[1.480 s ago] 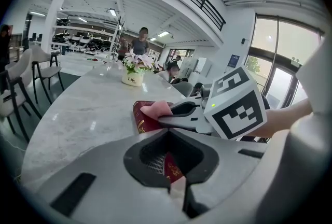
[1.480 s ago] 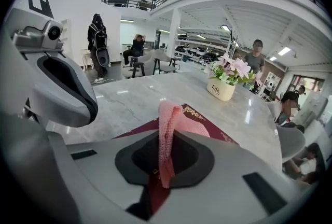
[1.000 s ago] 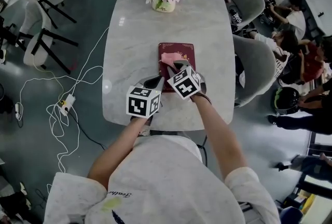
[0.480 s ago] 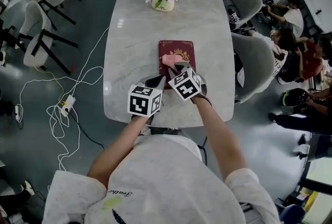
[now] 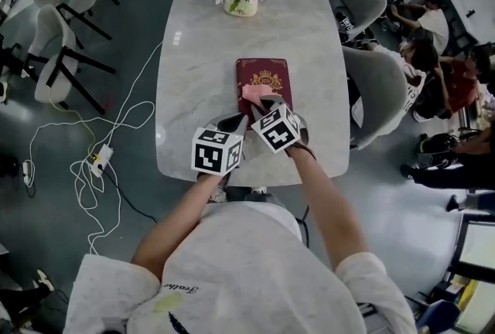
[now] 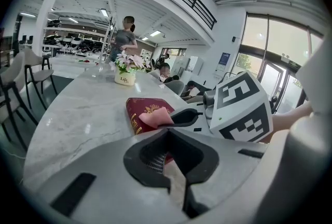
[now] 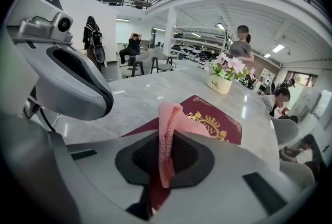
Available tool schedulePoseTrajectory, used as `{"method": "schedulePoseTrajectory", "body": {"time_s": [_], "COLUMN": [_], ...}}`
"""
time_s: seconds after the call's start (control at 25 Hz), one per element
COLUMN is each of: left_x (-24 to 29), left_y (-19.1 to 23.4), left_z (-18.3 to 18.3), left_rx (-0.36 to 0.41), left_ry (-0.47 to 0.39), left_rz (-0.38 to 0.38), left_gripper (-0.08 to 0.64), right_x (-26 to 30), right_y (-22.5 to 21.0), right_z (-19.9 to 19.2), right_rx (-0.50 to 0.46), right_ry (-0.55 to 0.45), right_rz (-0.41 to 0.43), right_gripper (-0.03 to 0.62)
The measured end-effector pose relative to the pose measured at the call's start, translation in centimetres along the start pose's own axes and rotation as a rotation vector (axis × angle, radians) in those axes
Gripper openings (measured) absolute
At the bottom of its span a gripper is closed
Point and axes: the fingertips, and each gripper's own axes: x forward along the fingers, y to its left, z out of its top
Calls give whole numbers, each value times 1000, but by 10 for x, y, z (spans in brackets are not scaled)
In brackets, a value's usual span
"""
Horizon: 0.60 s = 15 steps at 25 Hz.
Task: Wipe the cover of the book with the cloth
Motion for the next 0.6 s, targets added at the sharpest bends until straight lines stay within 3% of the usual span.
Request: {"method": "schedulePoseTrajectory", "body": {"time_s": [0.6], "left_x": [-12], "left_y": [-2], "left_z": [-8], "left_rx": [2], "left_ry": [2], "left_rz": [-15], "left_gripper": [8], "right_x": [-8], "right_y": [12], "right_z": [-4], "right_rx": [11], "right_ry": [2], "right_rz": [-19], "right_gripper": [20]}}
